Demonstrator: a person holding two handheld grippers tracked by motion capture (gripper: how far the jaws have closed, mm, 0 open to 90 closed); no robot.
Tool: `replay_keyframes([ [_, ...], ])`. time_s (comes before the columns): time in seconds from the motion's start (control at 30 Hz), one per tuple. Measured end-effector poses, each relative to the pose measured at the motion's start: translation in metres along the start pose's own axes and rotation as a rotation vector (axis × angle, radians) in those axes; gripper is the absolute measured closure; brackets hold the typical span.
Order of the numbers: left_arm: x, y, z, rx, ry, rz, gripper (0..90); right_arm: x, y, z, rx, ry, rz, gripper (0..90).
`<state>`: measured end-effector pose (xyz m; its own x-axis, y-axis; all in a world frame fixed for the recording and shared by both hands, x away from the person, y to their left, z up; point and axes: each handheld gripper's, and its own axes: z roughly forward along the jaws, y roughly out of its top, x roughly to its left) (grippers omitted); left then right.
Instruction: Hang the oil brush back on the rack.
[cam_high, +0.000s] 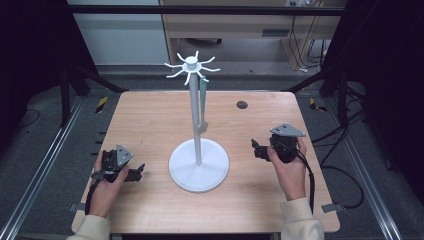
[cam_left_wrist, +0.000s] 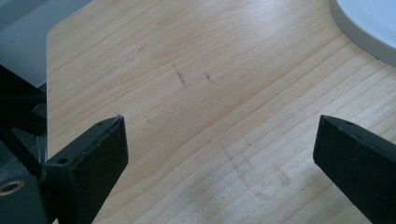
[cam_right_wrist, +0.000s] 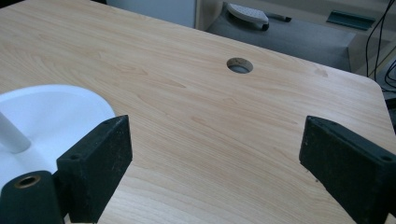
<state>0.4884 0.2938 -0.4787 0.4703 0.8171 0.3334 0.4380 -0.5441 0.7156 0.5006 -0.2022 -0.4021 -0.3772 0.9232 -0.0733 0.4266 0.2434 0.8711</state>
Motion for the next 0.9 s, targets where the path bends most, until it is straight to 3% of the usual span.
replay_keyframes([
  [0.03,0.000,0.000,0.000,-0.002,0.001,0.003,2.7,-0.001,-0.001,0.001,0.000,-0.003,0.007,9.9],
  [0.07,0.000,0.000,-0.001,-0.006,0.003,0.002,2.7,-0.004,-0.007,0.002,-0.039,-0.013,0.027,10.4],
  [0.13,0.001,0.000,-0.001,-0.014,-0.001,-0.010,2.7,-0.005,-0.009,0.003,-0.045,-0.016,0.033,10.2],
  [0.27,0.002,0.000,-0.002,-0.030,0.005,-0.023,2.7,-0.007,-0.016,0.009,-0.030,-0.020,0.019,9.2],
  [0.33,0.002,0.000,-0.002,-0.031,0.004,-0.026,2.7,-0.006,-0.020,0.011,-0.060,-0.040,0.015,9.9],
  [0.43,0.002,0.001,-0.002,-0.030,0.005,-0.024,2.7,-0.005,-0.027,0.018,-0.058,-0.043,0.012,9.9],
  [0.6,0.002,0.000,-0.002,-0.024,0.005,-0.020,2.7,0.002,-0.033,0.027,-0.043,-0.024,-0.016,9.9],
  [0.73,0.001,0.001,-0.001,-0.025,0.004,-0.021,2.7,0.008,-0.038,0.037,-0.040,0.010,-0.009,10.0],
  [0.9,0.001,0.000,-0.001,-0.023,0.003,-0.020,2.7,0.014,-0.042,0.045,-0.028,0.020,-0.024,10.4],
])
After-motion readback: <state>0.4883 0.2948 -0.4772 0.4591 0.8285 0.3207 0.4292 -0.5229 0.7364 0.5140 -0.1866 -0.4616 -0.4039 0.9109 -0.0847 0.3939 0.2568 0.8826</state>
